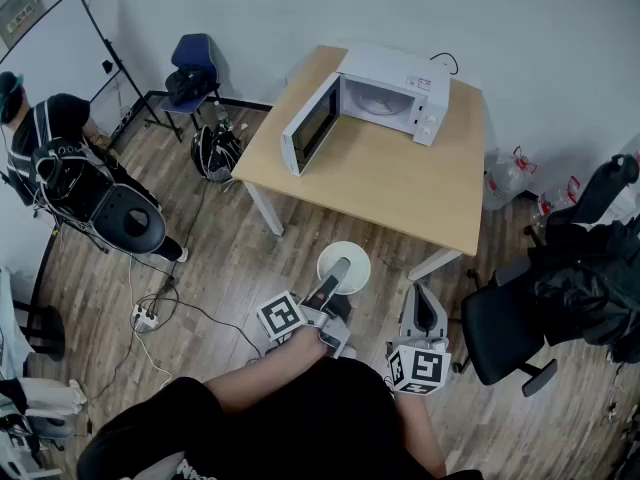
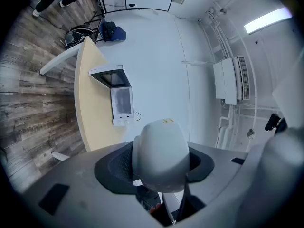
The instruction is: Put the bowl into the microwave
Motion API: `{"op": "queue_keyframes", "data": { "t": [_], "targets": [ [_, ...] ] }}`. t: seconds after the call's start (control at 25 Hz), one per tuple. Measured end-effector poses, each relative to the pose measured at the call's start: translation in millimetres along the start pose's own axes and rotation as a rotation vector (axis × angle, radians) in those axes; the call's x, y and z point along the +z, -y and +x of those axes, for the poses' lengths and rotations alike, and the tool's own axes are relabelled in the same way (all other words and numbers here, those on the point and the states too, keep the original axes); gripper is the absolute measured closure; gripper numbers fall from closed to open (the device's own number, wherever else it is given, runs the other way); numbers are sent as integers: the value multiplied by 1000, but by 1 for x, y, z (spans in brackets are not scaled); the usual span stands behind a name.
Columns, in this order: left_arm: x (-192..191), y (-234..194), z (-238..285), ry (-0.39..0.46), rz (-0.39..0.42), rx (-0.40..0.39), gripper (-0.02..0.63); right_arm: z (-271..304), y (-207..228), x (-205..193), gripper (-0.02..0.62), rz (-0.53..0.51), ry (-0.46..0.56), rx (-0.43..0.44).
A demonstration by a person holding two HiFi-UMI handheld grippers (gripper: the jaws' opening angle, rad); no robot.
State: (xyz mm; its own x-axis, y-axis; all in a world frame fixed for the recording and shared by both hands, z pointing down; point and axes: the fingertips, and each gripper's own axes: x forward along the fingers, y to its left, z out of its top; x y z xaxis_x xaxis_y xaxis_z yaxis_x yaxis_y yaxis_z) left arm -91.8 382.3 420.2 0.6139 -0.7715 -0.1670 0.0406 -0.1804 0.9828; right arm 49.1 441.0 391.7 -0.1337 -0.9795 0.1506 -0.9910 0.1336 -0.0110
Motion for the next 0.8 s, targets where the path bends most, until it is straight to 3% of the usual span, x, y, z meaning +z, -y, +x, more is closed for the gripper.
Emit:
{"op": "queue_keyframes", "data": {
  "t": [0.36, 0.8],
  "targets": [
    [12, 3, 3, 67, 0, -17, 373, 10, 3, 3, 535, -2, 15, 33],
    [30, -8, 0, 114, 24, 21, 373, 17, 6, -16, 535, 49, -4, 70]
  ]
}}
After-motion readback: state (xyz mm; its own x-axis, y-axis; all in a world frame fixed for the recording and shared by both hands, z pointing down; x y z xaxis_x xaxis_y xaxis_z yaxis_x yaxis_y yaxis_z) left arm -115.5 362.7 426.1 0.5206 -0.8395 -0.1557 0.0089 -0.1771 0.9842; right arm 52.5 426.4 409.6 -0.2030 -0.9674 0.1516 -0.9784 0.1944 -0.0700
